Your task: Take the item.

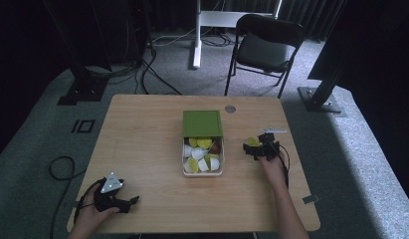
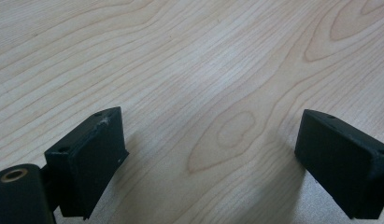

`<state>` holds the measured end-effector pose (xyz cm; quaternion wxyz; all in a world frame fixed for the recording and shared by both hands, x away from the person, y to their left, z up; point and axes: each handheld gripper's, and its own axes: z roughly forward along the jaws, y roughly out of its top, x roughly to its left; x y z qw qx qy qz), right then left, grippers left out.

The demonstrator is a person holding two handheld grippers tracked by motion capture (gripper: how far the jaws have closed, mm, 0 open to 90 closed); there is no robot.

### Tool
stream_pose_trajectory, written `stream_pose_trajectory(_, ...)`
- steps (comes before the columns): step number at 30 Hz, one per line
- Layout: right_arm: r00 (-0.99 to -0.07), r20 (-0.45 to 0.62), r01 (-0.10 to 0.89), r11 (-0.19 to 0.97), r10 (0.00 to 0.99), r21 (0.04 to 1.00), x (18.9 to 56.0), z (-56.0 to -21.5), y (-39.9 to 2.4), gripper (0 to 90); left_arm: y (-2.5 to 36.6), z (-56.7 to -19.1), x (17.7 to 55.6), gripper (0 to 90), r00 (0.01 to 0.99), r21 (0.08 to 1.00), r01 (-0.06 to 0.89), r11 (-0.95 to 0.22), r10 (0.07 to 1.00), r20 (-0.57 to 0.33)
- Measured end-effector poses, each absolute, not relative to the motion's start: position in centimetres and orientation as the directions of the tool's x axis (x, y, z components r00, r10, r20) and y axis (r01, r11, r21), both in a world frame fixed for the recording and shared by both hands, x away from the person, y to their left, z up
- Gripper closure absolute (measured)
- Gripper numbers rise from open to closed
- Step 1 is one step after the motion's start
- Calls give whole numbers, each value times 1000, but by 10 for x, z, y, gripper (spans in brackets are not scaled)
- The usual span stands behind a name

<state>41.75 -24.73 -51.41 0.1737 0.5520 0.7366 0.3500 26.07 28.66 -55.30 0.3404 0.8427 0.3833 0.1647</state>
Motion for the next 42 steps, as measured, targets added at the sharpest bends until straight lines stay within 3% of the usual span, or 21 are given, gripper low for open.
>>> stream_pose_trajectory(8, -367, 127, 654, 159, 921, 740, 396, -511, -249, 110, 287, -553, 261, 96, 652, 700, 534, -474, 758, 17)
stream_pose_trajectory(14, -457, 70, 590, 243, 887, 770, 376, -507, -245, 110, 287, -553, 261, 96, 652, 700, 534, -475, 758, 17)
stream_pose_trajectory(23, -685, 65, 495, 398, 725, 772, 351, -513, -243, 110, 287, -553, 261, 96, 652, 700, 534, -475, 758, 17)
stream_pose_trajectory(30, -785, 71, 426, 452, 616, 784, 339, -522, -245, 110, 287, -553, 261, 97, 652, 700, 534, -475, 758, 17)
stream_pose_trajectory(42, -864, 82, 377, 530, 497, 760, 324, -540, -251, 111, 287, -553, 261, 96, 652, 700, 534, -475, 758, 17)
